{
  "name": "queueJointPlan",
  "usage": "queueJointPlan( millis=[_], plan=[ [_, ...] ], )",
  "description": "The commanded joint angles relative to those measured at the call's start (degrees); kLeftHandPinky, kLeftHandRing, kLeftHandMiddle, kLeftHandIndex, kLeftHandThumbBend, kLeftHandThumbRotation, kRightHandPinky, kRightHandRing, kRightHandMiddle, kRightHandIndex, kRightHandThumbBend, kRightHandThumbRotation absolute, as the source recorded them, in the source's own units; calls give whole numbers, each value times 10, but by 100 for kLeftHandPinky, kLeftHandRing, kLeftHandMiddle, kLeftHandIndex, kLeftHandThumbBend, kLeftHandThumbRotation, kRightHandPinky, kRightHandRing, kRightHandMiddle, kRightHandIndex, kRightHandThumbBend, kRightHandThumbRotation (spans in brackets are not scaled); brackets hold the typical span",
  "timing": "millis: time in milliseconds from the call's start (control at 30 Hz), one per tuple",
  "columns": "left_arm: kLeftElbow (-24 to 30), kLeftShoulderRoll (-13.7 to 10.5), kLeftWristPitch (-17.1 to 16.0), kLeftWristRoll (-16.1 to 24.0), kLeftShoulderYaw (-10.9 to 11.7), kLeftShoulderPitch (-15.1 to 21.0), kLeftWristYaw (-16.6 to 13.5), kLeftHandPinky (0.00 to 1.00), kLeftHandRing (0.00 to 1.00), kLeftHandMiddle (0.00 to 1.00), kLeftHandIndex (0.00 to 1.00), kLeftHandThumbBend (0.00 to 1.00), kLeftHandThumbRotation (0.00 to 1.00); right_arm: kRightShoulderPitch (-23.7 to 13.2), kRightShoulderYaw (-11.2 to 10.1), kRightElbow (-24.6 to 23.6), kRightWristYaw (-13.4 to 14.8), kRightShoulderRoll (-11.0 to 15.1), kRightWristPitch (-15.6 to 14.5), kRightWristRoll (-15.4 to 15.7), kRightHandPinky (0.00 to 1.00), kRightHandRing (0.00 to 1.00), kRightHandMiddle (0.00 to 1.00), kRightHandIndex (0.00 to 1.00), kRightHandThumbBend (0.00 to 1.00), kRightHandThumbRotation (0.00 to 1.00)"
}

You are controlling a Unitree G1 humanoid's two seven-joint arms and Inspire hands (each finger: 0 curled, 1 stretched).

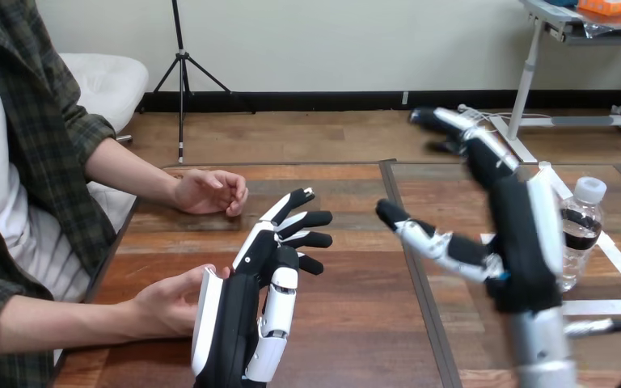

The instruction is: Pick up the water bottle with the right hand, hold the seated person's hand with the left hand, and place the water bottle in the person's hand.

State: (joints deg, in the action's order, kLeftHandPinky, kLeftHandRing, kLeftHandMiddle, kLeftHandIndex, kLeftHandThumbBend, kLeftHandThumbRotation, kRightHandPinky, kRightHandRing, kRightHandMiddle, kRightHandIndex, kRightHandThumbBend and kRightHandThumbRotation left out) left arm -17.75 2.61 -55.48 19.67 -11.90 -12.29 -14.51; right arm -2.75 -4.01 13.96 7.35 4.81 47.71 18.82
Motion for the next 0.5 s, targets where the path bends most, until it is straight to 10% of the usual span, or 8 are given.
queueJointPlan(
  millis=[0,467],
  plan=[
    [3,7,-5,-3,4,31,-2,53,67,75,83,8,100,-67,-38,-23,52,35,-3,49,82,84,82,77,71,20],
    [-1,7,-7,0,6,34,-5,53,67,75,84,7,100,-78,-50,-38,122,81,-81,119,85,87,85,80,76,36]
  ],
)
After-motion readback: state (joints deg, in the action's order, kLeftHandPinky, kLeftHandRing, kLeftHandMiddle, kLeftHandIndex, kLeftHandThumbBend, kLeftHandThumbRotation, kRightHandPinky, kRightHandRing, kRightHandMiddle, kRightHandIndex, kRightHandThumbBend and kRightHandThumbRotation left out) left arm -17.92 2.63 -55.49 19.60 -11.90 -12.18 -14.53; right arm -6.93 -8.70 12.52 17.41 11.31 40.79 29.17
